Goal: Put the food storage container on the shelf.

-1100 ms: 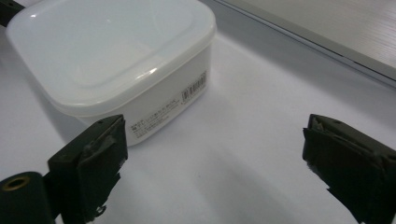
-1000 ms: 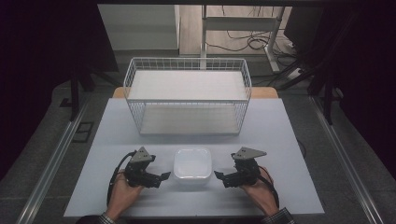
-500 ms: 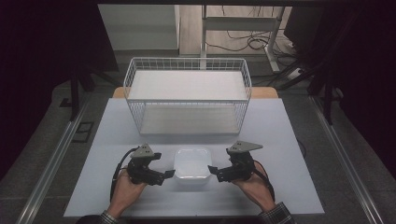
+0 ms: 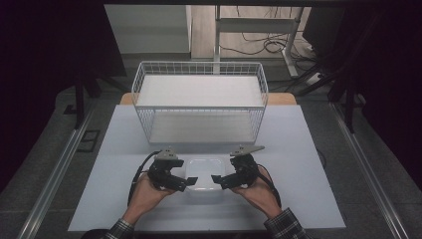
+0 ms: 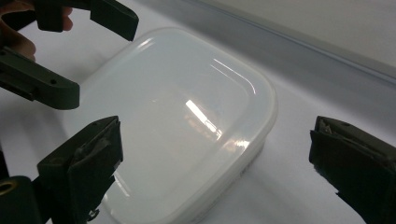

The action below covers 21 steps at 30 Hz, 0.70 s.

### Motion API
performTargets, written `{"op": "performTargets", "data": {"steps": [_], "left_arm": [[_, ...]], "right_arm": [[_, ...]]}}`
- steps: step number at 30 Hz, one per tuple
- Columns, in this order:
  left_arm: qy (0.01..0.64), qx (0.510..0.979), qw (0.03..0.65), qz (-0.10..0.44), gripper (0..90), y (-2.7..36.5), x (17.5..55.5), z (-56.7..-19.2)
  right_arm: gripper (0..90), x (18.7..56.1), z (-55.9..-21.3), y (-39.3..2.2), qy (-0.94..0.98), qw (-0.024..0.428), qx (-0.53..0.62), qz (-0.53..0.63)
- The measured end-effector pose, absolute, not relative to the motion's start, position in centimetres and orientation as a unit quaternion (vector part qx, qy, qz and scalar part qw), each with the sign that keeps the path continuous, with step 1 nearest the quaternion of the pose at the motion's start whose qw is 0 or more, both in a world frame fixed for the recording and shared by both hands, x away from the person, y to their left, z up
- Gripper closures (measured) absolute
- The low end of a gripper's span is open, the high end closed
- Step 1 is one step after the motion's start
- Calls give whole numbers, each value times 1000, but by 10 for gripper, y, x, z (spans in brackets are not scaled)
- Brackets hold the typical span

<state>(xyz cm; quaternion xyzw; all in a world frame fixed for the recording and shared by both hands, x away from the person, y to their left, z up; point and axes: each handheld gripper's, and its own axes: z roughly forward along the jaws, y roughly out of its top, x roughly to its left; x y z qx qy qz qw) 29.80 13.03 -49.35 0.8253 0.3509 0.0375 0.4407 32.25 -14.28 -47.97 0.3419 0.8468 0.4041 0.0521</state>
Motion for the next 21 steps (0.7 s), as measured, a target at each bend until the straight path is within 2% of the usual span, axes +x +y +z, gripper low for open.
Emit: {"op": "performTargets", "data": {"steps": [4,6,7,8,10,13,14,15,16,17,18,19,20,21], "left_arm": [[355,829,431,19,128,125,303,-501],[363,824,436,-7,127,126,306,-505],[363,824,436,-7,138,126,306,-505],[373,816,440,-23,141,127,306,-508],[381,813,439,-34,145,128,305,-508],[396,807,434,-52,228,131,303,-507],[401,805,434,-59,286,136,300,-504],[401,805,434,-59,346,136,300,-504],[400,804,437,-48,410,139,295,-500],[400,804,437,-48,456,139,295,-500],[397,805,439,-34,520,142,288,-495],[397,805,439,-34,545,142,288,-495],[400,800,446,-34,573,145,284,-495],[400,800,446,-34,592,145,284,-495]], "right_arm": [[50,326,-486,-142,847,39,354,394],[117,328,-492,-143,845,3,362,395],[117,328,-492,-143,845,3,362,395],[191,329,-493,-145,840,-32,365,401],[197,328,-493,-145,838,-37,369,400],[318,321,-489,-151,837,-41,376,396],[369,318,-486,-153,837,-36,378,395],[369,318,-486,-153,837,-36,378,395],[450,311,-481,-156,839,-16,377,392],[450,311,-481,-156,839,-16,377,392],[522,306,-478,-158,836,-10,385,390],[522,306,-478,-158,836,-10,385,390],[585,303,-476,-161,828,-13,396,398],[585,303,-476,-161,828,-13,396,398]]}}
